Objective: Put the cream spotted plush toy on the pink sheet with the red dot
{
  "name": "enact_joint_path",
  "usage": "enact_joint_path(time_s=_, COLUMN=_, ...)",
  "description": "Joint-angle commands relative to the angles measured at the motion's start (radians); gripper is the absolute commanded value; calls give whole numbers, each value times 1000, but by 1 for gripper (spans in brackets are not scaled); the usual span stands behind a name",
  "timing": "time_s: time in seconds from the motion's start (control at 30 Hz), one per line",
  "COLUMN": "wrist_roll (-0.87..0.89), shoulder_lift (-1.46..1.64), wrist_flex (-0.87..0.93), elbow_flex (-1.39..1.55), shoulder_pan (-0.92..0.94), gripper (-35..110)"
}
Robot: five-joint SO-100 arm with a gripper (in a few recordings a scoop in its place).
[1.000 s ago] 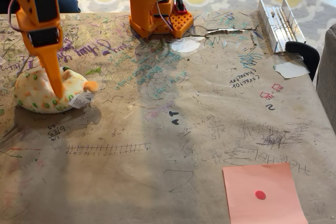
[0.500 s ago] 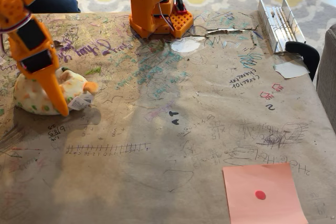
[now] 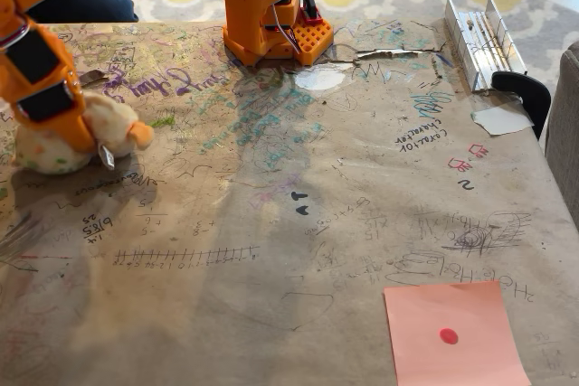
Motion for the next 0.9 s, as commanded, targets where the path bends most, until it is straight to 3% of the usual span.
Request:
enact_joint_path(time_s=0.0, wrist_roll=5, shoulder_lift=428, wrist_flex=-183, elbow_flex=419, shoulder_pan=-81, gripper=0)
enact_joint_path(time_s=0.2, wrist_roll=239, shoulder_lift=1230, wrist_flex=-440, elbow_flex=1005, shoulder_pan=-339, gripper=0)
enact_joint_path(time_s=0.43, wrist_roll=620, shoulder_lift=1942, wrist_flex=-471, elbow_flex=1158, shoulder_pan=-709, gripper=0)
enact_joint_path(time_s=0.63, wrist_roll=881, shoulder_lift=2141, wrist_flex=-552, elbow_flex=1051, shoulder_pan=-960, gripper=0)
enact_joint_path(time_s=0.87, wrist_roll=922, shoulder_lift=2313, wrist_flex=-784, elbow_flex=1069, shoulder_pan=-1131, gripper=0)
